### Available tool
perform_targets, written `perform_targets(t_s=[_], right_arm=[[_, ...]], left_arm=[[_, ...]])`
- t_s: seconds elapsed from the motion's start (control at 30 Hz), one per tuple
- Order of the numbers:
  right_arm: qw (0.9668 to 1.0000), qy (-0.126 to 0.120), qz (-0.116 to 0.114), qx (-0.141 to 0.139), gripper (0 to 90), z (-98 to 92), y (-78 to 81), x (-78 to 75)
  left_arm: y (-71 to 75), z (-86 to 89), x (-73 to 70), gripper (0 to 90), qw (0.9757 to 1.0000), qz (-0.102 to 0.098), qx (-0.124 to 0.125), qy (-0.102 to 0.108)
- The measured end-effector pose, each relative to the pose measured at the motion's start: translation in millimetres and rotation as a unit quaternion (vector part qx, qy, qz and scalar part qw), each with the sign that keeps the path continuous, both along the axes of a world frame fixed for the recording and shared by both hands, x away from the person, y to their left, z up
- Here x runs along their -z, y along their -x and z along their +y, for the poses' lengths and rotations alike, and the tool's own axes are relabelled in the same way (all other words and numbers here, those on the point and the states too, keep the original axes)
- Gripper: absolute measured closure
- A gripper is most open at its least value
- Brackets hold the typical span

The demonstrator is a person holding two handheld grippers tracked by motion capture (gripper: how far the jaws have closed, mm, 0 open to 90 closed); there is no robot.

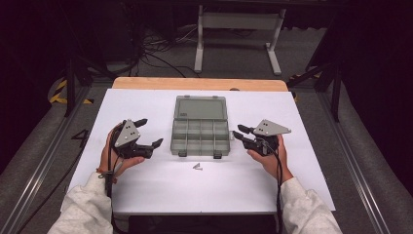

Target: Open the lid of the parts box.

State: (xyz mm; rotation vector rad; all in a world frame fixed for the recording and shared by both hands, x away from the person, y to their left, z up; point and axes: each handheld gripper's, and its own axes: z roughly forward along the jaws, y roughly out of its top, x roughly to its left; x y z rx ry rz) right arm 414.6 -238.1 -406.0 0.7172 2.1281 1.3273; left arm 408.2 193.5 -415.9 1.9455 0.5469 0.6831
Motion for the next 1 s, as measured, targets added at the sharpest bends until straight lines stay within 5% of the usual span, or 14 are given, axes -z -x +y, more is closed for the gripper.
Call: perform_targets(t_s=[0.07, 0.7, 1.0], right_arm=[[1.0000, 0.002, 0.002, 0.002, 62.3, 0.1, 2.2, 0.0], [0.9994, 0.027, 0.012, -0.017, 15.9, 13.9, 19.7, 5.6], [0.9990, 0.022, 0.018, -0.033, 14.0, 18.2, 27.9, 6.6]], left_arm=[[2.9, 0.4, 2.4, 13.5, 0.9999, -0.005, -0.001, -0.013], [28.1, 14.1, 18.8, 4.2, 0.9996, 0.019, 0.015, -0.010], [40.0, 22.8, 26.8, 3.8, 0.9992, 0.031, 0.026, -0.003]])
